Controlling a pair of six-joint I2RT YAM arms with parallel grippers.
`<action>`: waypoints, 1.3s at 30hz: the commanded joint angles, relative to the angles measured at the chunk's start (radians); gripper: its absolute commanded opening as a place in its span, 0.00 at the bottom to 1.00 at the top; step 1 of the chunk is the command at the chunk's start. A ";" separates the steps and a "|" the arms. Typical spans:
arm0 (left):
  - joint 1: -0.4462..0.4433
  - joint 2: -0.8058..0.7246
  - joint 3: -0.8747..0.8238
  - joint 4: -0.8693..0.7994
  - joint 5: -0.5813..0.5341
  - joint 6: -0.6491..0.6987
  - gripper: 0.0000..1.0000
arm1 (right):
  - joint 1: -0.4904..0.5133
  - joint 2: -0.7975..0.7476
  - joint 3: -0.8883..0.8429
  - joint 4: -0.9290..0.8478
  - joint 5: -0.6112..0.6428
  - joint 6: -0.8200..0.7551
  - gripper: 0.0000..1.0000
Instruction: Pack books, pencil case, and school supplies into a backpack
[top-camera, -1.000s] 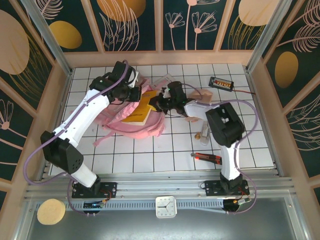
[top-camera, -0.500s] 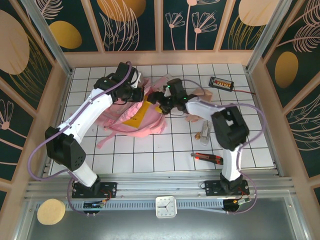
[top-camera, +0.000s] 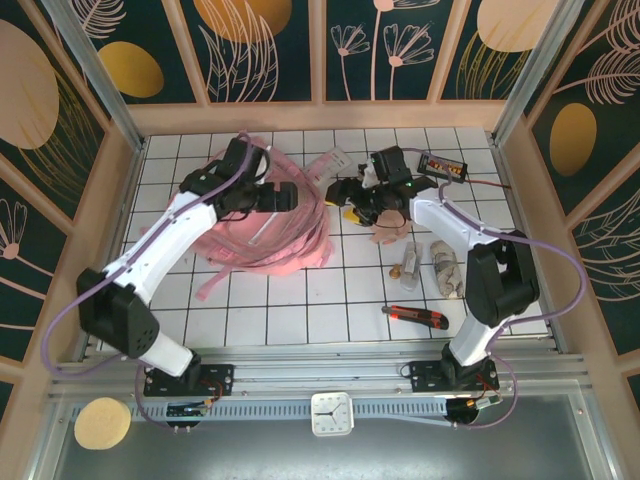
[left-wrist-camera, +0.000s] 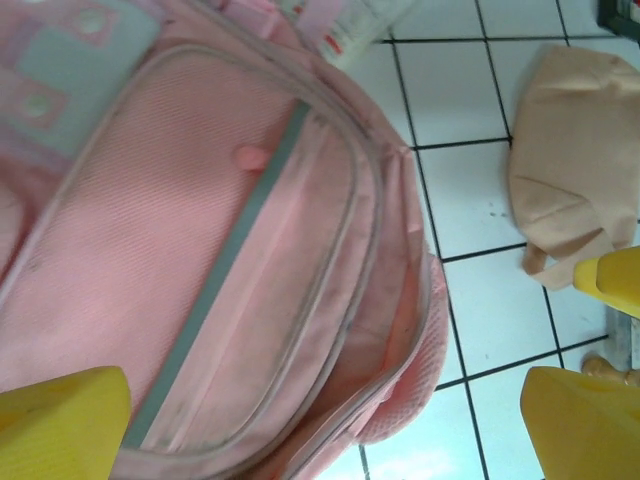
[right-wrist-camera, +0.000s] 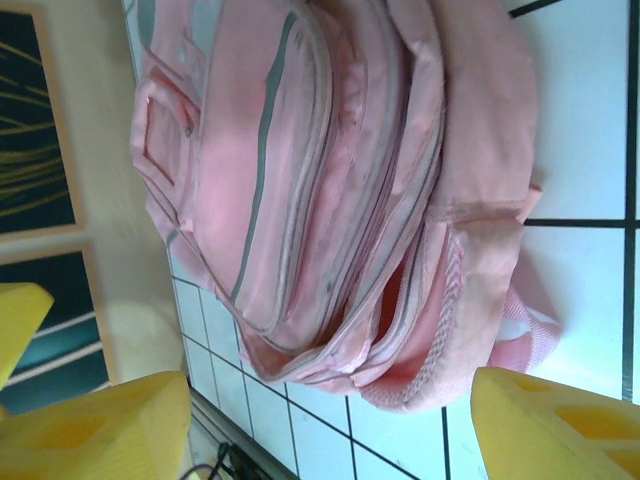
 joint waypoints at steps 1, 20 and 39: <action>0.007 -0.129 -0.120 -0.063 -0.126 -0.153 0.99 | 0.026 0.046 0.013 -0.079 -0.025 -0.035 0.74; 0.183 -0.352 -0.639 0.094 0.004 -0.321 0.96 | 0.120 0.304 0.044 0.060 -0.022 0.115 0.99; 0.202 -0.320 -0.631 0.084 -0.035 -0.279 0.87 | 0.091 0.157 -0.108 0.297 -0.010 0.207 0.99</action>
